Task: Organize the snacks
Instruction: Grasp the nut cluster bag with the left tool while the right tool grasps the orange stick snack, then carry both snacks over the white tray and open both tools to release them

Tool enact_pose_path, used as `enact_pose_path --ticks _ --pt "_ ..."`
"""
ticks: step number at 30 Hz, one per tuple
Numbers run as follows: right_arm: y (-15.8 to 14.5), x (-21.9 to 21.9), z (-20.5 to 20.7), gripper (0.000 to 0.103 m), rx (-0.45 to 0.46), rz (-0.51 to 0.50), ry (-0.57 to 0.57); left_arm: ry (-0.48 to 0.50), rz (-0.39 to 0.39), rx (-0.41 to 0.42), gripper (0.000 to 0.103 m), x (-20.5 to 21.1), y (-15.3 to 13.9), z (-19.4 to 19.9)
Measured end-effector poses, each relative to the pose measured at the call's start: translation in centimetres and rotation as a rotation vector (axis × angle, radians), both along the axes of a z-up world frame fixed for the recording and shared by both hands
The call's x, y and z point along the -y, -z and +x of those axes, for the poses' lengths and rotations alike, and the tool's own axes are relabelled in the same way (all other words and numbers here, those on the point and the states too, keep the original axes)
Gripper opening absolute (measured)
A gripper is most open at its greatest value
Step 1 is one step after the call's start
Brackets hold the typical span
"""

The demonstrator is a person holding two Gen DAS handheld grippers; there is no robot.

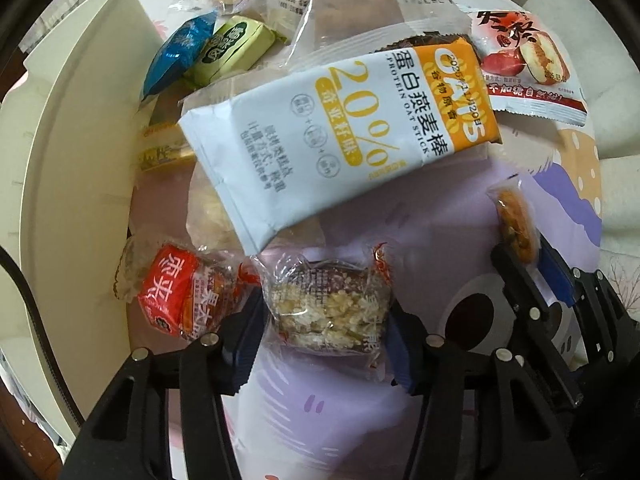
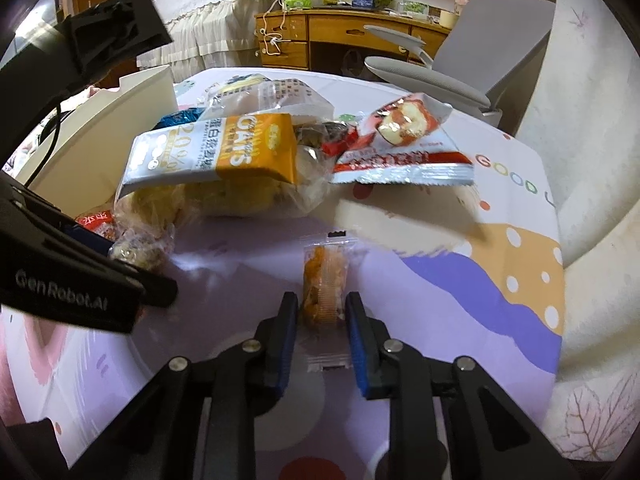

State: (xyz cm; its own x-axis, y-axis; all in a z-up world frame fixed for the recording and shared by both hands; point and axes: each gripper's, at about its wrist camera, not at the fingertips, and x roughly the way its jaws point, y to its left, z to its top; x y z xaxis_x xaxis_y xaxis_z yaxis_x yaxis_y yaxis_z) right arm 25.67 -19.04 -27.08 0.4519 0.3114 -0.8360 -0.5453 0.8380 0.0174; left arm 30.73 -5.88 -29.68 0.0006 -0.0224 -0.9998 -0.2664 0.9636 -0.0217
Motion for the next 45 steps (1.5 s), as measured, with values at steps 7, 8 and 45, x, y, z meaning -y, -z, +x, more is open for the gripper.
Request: enact_pose_path --ticks 7,8,45 --pt "-0.6 1.3 -0.7 0.024 -0.019 -0.023 0.023 0.018 0.012 0.004 0.053 -0.4 -1.7 -2.0" --pt "-0.8 1.5 -0.9 0.024 -0.023 -0.023 0.027 0.019 0.013 0.008 0.053 -0.5 -2.1 -2.1" --pt "-12.4 -8.1 -11.5 0.024 -0.039 0.135 0.103 0.135 -0.122 0.301 0.054 -13.0 -21.2 -15.8"
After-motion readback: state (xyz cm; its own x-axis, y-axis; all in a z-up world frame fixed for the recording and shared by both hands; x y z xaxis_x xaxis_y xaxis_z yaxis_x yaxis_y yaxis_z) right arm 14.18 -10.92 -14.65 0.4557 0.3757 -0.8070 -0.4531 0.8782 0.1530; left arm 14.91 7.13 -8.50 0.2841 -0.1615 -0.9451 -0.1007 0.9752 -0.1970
